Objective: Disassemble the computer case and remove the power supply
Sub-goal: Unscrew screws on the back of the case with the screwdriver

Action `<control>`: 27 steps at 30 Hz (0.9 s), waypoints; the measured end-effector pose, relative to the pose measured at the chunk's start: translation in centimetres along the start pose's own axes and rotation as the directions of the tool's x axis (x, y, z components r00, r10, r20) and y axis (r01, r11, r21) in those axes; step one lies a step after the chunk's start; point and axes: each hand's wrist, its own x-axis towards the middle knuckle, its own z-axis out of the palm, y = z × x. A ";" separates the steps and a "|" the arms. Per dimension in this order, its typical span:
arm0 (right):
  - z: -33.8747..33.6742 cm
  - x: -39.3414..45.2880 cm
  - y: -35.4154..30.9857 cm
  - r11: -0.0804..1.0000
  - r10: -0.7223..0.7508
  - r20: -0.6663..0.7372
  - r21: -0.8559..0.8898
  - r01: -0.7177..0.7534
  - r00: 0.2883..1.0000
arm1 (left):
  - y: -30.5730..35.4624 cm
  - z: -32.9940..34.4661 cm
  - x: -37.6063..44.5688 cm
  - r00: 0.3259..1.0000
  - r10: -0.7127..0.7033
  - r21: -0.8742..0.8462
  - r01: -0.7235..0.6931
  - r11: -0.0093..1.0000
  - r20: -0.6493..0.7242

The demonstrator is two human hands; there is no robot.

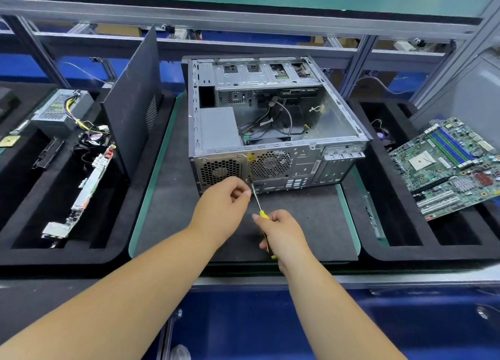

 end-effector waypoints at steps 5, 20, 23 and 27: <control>-0.7 0.0 0.6 1.000 -0.004 -0.006 -0.027 0.004 1.000 | 0.1 2.0 1.6 0.852 -0.505 -0.471 0.506 0.723 0.142; -2.6 0.7 2.0 0.994 -0.029 0.031 -0.106 0.032 0.999 | 1.3 3.8 3.6 0.697 -0.655 -0.787 0.565 0.248 0.294; -2.9 1.0 2.2 0.991 -0.025 0.047 -0.130 0.031 0.999 | 1.0 4.0 3.6 0.704 -0.648 -0.804 0.547 0.234 0.291; -3.1 1.3 2.3 0.990 -0.027 0.064 -0.140 0.035 0.998 | 0.8 4.1 3.6 0.711 -0.641 -0.821 0.529 0.215 0.289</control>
